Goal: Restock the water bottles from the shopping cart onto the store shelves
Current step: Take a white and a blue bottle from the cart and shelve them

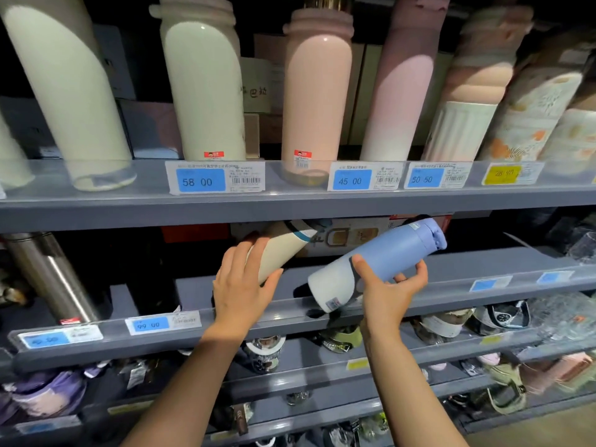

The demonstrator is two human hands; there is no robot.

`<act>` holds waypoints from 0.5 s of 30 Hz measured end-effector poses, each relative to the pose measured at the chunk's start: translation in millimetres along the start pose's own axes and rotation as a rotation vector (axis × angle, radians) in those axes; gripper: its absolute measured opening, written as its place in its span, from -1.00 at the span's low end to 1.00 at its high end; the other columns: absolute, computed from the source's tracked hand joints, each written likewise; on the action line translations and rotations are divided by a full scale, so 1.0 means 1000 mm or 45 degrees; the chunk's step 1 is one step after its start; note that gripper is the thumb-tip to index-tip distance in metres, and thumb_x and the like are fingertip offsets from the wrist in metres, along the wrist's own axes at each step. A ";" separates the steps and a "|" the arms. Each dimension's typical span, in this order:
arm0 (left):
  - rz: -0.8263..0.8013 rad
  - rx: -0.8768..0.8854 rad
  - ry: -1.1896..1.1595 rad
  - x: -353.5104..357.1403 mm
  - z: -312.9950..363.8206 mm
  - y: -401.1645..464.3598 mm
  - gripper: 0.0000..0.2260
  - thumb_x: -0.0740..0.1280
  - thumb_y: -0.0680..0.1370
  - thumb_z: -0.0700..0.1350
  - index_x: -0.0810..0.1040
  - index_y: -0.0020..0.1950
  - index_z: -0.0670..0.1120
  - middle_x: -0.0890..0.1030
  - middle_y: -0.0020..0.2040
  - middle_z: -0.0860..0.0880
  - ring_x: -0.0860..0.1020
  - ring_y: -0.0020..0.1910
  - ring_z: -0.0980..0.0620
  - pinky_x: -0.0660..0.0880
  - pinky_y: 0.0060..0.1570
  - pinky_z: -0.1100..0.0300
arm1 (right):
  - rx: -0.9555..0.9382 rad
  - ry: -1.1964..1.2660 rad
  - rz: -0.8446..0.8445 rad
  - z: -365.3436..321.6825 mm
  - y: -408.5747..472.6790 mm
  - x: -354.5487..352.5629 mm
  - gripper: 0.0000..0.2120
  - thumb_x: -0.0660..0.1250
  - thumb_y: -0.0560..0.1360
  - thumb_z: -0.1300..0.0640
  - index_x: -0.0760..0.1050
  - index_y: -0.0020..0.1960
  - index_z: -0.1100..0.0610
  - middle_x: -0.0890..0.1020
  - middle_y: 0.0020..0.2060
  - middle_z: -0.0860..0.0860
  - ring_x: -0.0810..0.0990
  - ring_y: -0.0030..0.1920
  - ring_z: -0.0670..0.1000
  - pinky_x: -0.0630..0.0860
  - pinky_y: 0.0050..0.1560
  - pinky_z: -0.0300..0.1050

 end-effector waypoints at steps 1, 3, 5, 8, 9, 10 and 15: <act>-0.012 -0.050 -0.027 0.003 0.001 -0.001 -0.52 0.36 0.43 0.06 0.35 0.28 -0.05 0.45 0.07 -0.05 0.39 0.04 -0.06 0.50 -0.25 0.04 | 0.018 0.024 0.013 0.002 0.002 0.004 -0.07 0.58 0.30 0.16 0.07 0.46 -0.09 0.42 0.19 0.03 0.54 0.12 0.06 0.47 -0.08 -0.14; -0.042 -0.184 -0.094 0.009 0.002 -0.004 -0.46 0.46 0.41 0.00 0.31 0.30 -0.01 0.43 0.10 -0.07 0.36 0.08 -0.07 0.51 -0.23 -0.05 | 0.046 0.076 0.024 0.006 0.005 0.013 -0.05 0.58 0.31 0.16 0.05 0.47 -0.08 0.42 0.22 0.03 0.55 0.12 0.05 0.47 -0.12 -0.21; -0.041 -0.311 -0.160 0.013 0.002 -0.009 -0.37 0.52 0.38 -0.06 0.26 0.32 0.02 0.46 0.16 -0.16 0.34 0.15 -0.08 0.51 -0.13 -0.14 | 0.047 0.098 0.021 0.009 0.008 0.023 -0.04 0.58 0.31 0.17 0.04 0.48 -0.07 0.42 0.24 0.03 0.55 0.12 0.04 0.50 -0.10 -0.23; 0.047 -0.392 -0.223 0.013 0.002 -0.014 -0.32 0.54 0.37 -0.07 0.22 0.35 0.01 0.41 0.23 -0.16 0.33 0.21 -0.07 0.46 0.08 -0.12 | 0.002 0.065 -0.027 0.015 0.008 0.037 -0.04 0.59 0.29 0.19 0.06 0.48 -0.08 0.42 0.23 0.02 0.55 0.12 -0.01 0.53 -0.02 -0.19; 0.080 -0.419 -0.241 0.013 0.001 -0.015 -0.31 0.53 0.37 -0.07 0.21 0.36 0.02 0.40 0.26 -0.15 0.32 0.24 -0.06 0.41 0.15 -0.07 | -0.023 0.053 -0.058 0.017 0.008 0.041 -0.04 0.58 0.29 0.21 0.06 0.48 -0.08 0.42 0.22 0.01 0.56 0.12 -0.03 0.54 -0.04 -0.22; 0.108 -0.459 -0.266 0.012 0.000 -0.017 -0.30 0.53 0.37 -0.06 0.20 0.37 0.03 0.40 0.29 -0.17 0.32 0.27 -0.05 0.36 0.21 -0.04 | -0.049 0.039 -0.089 0.020 0.007 0.044 -0.03 0.58 0.29 0.23 0.06 0.48 -0.08 0.42 0.24 0.01 0.56 0.13 -0.02 0.55 -0.03 -0.22; 0.233 -0.558 -0.273 0.005 -0.010 -0.024 -0.30 0.38 0.39 0.24 0.18 0.41 0.05 0.46 0.33 -0.14 0.49 0.26 -0.12 0.44 0.19 0.06 | -0.143 -0.180 -0.256 0.034 0.002 0.058 0.02 0.59 0.29 0.17 0.00 0.50 -0.10 0.31 0.40 0.03 0.43 0.31 0.04 0.45 0.28 0.02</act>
Point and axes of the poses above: each hand's wrist, its own y-axis towards the middle knuckle, its own x-axis out of the palm, z = x × y, the point moved 1 cm from there along y, towards the middle knuckle
